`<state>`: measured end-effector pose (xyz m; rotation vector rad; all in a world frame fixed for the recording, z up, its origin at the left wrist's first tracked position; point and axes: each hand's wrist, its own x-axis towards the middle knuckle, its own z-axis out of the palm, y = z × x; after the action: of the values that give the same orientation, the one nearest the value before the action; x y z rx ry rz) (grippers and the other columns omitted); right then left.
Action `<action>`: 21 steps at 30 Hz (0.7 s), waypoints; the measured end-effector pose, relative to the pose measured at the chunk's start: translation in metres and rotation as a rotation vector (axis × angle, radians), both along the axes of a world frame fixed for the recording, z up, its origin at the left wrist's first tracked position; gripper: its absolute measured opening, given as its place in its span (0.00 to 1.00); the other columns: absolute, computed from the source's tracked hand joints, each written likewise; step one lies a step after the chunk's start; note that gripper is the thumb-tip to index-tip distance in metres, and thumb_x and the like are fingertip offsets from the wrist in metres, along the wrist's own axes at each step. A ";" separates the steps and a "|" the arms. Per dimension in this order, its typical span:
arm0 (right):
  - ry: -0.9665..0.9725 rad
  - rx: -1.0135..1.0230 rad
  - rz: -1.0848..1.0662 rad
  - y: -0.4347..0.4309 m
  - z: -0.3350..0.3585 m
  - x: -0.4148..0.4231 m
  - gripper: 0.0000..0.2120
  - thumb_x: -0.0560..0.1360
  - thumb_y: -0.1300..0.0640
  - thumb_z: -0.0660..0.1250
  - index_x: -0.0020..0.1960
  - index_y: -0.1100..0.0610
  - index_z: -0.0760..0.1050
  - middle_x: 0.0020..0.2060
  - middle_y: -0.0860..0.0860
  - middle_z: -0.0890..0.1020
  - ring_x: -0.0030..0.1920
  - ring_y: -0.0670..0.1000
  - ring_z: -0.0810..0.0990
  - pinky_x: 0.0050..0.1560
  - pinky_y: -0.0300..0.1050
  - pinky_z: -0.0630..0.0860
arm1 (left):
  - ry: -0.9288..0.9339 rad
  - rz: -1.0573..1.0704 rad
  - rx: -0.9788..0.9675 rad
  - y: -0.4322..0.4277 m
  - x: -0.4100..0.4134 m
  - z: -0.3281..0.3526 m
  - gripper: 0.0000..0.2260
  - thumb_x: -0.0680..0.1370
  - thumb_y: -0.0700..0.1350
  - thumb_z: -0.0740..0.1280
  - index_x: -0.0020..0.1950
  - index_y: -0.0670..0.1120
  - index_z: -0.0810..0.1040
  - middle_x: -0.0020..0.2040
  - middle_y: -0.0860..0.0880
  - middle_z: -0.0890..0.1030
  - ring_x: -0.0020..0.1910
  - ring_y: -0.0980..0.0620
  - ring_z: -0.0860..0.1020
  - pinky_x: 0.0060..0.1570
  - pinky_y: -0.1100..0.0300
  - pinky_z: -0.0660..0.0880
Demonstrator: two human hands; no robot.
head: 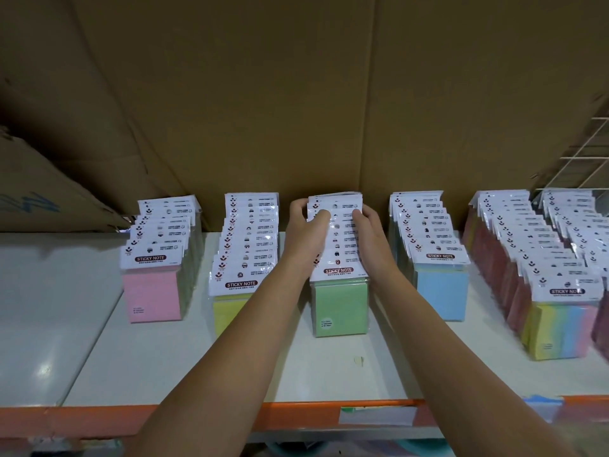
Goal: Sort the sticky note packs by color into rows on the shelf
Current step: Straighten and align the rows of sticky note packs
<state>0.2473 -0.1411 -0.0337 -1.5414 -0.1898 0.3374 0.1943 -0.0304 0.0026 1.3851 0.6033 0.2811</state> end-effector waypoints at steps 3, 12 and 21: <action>0.017 -0.014 0.002 0.000 0.001 0.002 0.11 0.82 0.45 0.58 0.63 0.42 0.68 0.46 0.45 0.83 0.39 0.41 0.84 0.31 0.35 0.77 | 0.011 0.018 0.003 0.000 0.001 0.001 0.15 0.76 0.45 0.64 0.62 0.56 0.68 0.46 0.52 0.80 0.39 0.54 0.82 0.28 0.63 0.77; 0.329 0.153 0.084 -0.011 0.002 0.000 0.20 0.81 0.38 0.55 0.56 0.48 0.81 0.48 0.51 0.87 0.45 0.49 0.87 0.33 0.39 0.80 | 0.138 -0.105 -0.078 0.002 0.001 0.009 0.15 0.79 0.51 0.62 0.61 0.46 0.76 0.49 0.47 0.84 0.39 0.50 0.84 0.25 0.63 0.76; 0.299 0.178 0.146 -0.025 0.003 -0.020 0.23 0.82 0.39 0.52 0.61 0.49 0.81 0.55 0.53 0.85 0.54 0.52 0.85 0.43 0.42 0.82 | 0.224 -0.056 0.144 -0.010 -0.017 0.013 0.19 0.80 0.56 0.59 0.65 0.46 0.68 0.44 0.56 0.73 0.40 0.58 0.74 0.29 0.60 0.68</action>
<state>0.2272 -0.1660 -0.0308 -1.2874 -0.0944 0.6448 0.1769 -0.0401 0.0155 1.5830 0.7394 0.1266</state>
